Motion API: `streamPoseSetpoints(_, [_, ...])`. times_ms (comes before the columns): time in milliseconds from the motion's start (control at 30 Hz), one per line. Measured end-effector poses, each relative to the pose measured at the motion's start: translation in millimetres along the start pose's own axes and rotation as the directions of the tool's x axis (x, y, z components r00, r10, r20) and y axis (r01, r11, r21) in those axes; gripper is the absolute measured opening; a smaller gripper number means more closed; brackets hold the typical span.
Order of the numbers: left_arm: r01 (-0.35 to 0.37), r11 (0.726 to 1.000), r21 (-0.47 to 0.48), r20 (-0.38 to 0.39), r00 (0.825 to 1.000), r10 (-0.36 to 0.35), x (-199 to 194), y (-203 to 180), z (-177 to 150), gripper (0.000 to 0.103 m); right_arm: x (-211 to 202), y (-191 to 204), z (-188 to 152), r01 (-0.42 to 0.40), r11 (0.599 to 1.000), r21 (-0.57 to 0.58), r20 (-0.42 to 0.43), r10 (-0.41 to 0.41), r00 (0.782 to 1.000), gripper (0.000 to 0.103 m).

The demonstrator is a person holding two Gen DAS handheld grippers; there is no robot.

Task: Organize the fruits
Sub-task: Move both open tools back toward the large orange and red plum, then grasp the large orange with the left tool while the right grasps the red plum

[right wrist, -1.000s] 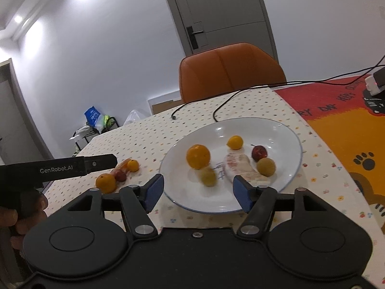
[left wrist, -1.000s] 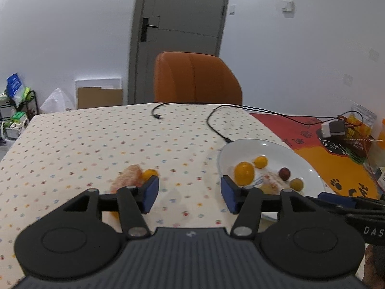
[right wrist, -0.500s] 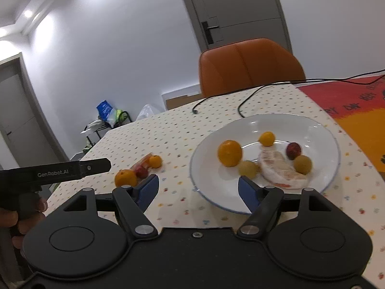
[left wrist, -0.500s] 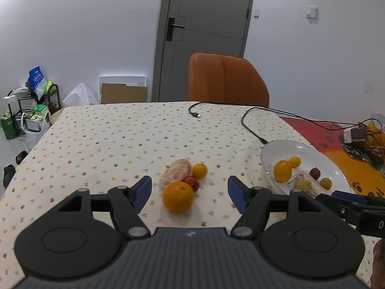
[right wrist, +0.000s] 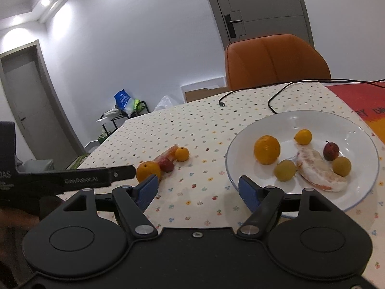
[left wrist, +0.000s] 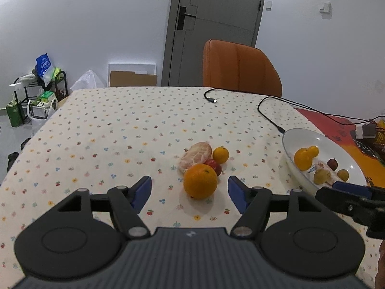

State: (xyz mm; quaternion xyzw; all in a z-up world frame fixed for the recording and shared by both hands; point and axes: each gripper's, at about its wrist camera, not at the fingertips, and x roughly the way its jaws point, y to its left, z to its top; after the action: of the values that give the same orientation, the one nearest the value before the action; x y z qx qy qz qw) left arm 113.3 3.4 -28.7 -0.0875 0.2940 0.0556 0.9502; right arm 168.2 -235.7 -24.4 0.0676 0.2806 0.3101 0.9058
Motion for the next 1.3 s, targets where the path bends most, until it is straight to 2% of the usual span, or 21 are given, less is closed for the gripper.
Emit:
streamPoseSetpoints(133, [0.018, 1.000, -0.019, -0.005, 1.000, -0.018, 6, 2, -1, 0.068, 5, -1, 4, -0.023, 1.000, 0.013, 0.002, 0.023, 1.000, 0.075])
streamPoseSetpoints(633, [0.056, 0.998, -0.026, -0.010, 0.998, -0.056, 31, -6, -2, 0.068, 25, -1, 13, -0.023, 1.000, 0.006, -0.003, 0.023, 1.000, 0.078])
streamPoseSetpoints(767, [0.049, 0.997, -0.053, -0.034, 0.998, -0.051, 38, -4, -2, 0.064, 28, -1, 15, -0.021, 1.000, 0.006, -0.006, 0.021, 1.000, 0.079])
streamPoseSetpoints(833, [0.042, 0.996, -0.079, -0.068, 0.997, -0.047, 44, 0, -1, 0.058, 30, -1, 15, -0.017, 1.000, 0.007, -0.010, 0.017, 1.000, 0.079])
streamPoseSetpoints(867, [0.037, 0.996, -0.080, -0.074, 0.996, -0.043, 45, 1, -2, 0.048, 31, -1, 15, -0.015, 1.000, 0.008, -0.013, 0.015, 1.000, 0.079])
streamPoseSetpoints(967, [0.051, 0.995, -0.083, -0.069, 0.996, -0.056, 44, 5, -3, 0.039, 35, 1, 15, -0.008, 1.000, 0.006, -0.022, 0.009, 1.000, 0.079])
streamPoseSetpoints(1300, [0.021, 0.995, -0.098, -0.056, 0.998, -0.026, 36, 22, -3, 0.038, 50, 17, 18, -0.015, 0.999, -0.030, -0.040, 0.013, 0.999, 0.079])
